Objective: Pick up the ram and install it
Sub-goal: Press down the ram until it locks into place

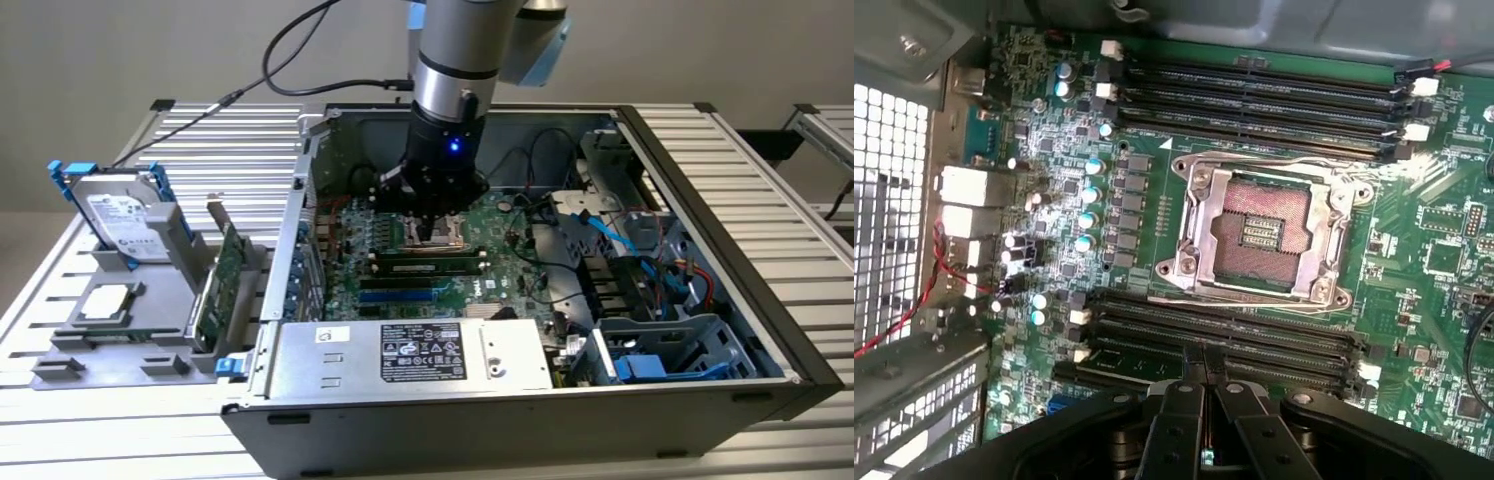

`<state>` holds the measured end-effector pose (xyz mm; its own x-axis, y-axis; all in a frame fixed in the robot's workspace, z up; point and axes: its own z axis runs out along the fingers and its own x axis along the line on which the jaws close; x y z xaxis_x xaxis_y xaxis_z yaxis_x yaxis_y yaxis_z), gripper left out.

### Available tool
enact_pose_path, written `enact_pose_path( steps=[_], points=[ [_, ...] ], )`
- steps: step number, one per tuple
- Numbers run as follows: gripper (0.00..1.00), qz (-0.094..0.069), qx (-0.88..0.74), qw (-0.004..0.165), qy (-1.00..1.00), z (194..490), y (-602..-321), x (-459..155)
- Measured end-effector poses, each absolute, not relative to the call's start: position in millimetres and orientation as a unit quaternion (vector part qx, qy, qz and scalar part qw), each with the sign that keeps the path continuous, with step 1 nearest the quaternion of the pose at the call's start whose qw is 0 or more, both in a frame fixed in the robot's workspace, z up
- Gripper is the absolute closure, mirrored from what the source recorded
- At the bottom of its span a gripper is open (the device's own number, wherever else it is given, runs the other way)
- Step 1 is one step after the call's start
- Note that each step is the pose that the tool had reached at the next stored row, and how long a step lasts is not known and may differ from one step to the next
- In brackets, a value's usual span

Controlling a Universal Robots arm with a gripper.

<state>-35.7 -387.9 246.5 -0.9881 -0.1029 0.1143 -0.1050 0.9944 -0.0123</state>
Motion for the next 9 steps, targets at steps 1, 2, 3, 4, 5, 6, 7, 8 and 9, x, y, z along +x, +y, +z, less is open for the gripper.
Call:
enact_pose_path(
  steps=[1, 2, 3, 4, 5, 6, 7, 8, 9],
  points=[
    [0.89, 0.009, 0.046, 0.057, -0.997, 246.5, -387.9, -35.7],
    [0.89, 0.009, 0.040, 0.056, -0.998, 246.5, -387.8, -35.7],
    [0.89, 0.010, 0.036, 0.056, -0.998, 246.5, -387.9, -35.7],
    [0.89, 0.011, 0.032, 0.055, -0.998, 246.5, -387.9, -35.7],
    [0.89, 0.012, 0.028, 0.054, -0.998, 246.6, -387.9, -35.7],
    [0.89, 0.014, 0.024, 0.053, -0.998, 246.8, -387.9, -35.7],
    [0.89, 0.016, 0.021, 0.053, -0.998, 246.9, -387.9, -35.6],
    [0.89, 0.017, 0.019, 0.053, -0.998, 246.9, -387.9, -35.5],
    [0.89, 0.018, 0.018, 0.053, -0.998, 247.1, -388.0, -35.4]
  ],
)
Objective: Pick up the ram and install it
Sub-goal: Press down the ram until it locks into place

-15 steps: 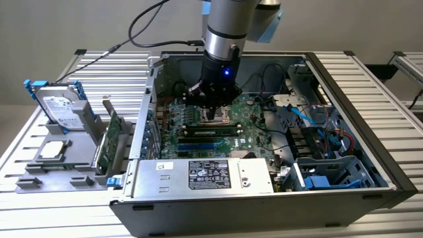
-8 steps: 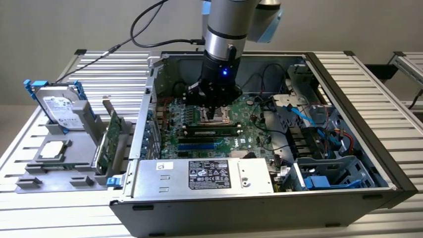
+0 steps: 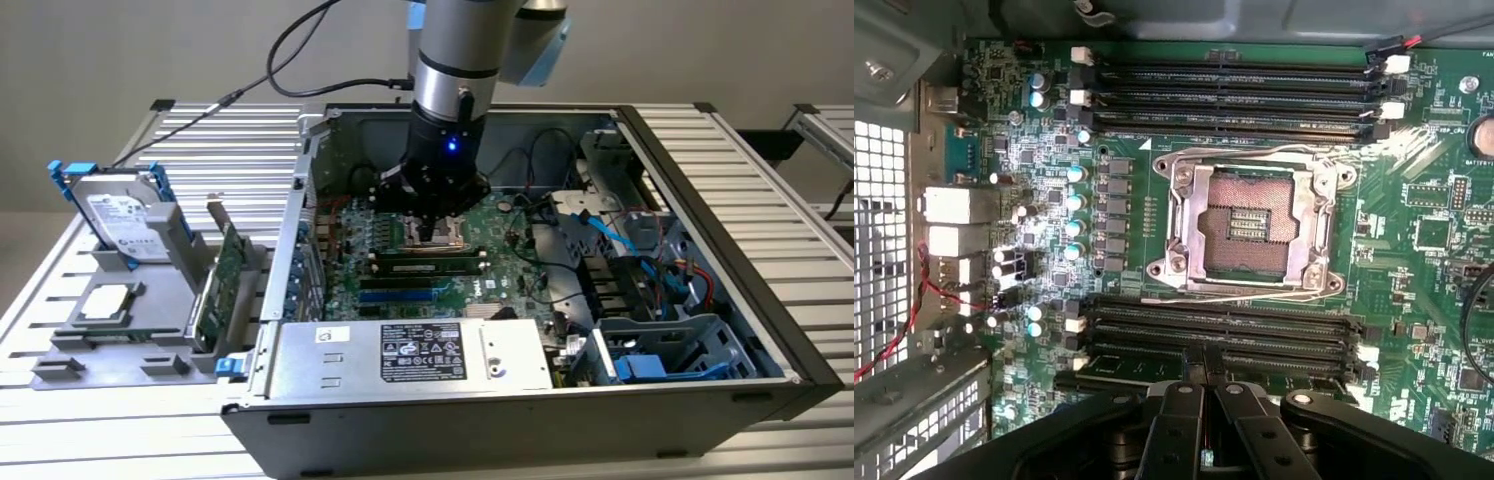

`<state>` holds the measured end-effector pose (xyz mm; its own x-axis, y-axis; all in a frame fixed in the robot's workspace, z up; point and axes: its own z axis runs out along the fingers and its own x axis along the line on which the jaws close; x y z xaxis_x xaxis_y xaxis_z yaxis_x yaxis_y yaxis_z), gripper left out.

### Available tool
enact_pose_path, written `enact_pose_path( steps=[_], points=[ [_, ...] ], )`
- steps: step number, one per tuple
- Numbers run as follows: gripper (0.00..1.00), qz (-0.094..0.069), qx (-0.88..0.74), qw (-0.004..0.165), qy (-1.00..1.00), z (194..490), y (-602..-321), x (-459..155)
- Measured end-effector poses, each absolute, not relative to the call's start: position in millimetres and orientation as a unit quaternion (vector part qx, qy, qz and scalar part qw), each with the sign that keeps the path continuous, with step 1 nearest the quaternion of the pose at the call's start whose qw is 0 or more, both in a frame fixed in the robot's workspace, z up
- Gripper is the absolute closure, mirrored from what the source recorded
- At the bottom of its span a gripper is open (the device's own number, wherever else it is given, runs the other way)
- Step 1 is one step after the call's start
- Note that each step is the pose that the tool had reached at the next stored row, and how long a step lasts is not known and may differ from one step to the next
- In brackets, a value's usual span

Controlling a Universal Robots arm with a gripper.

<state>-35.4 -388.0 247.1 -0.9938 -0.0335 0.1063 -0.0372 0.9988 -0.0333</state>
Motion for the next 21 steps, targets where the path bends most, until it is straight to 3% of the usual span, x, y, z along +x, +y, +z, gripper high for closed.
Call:
enact_pose_path(
  steps=[21],
  points=[
    [0.89, 0.018, 0.016, 0.058, -0.998, 266, -424, -29]
  ],
)
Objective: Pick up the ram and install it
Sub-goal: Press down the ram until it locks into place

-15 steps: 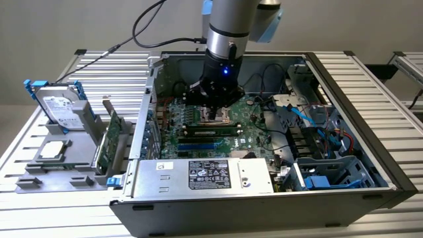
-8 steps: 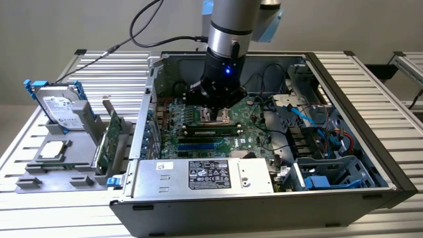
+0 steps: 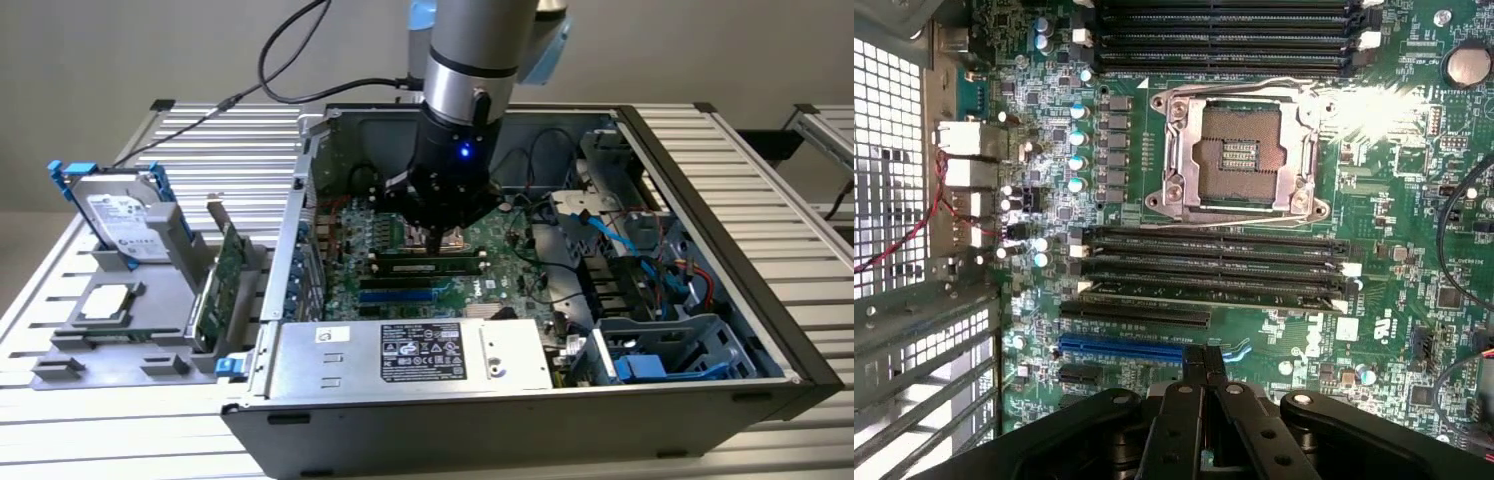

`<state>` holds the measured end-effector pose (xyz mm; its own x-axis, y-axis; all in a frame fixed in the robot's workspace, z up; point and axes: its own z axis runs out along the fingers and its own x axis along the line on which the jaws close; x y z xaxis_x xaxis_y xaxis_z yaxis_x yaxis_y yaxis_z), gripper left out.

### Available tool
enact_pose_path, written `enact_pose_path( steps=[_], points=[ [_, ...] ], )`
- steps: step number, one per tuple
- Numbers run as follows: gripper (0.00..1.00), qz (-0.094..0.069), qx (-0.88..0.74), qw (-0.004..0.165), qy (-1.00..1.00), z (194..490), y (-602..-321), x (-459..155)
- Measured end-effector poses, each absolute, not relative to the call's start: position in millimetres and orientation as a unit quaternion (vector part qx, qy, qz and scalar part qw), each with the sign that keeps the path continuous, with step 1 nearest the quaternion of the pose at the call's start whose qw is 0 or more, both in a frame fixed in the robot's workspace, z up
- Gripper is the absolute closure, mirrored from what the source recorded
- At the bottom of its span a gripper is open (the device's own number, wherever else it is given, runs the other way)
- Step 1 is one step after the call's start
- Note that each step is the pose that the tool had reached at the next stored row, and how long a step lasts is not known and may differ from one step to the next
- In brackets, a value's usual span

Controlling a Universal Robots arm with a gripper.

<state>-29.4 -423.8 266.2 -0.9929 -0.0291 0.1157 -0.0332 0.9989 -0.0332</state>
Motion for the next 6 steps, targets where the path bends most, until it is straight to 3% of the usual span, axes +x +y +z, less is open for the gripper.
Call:
enact_pose_path(
  steps=[6],
  points=[
    [0.89, 0.017, 0.014, 0.059, -0.998, 266.7, -423.9, -29.5]
  ],
)
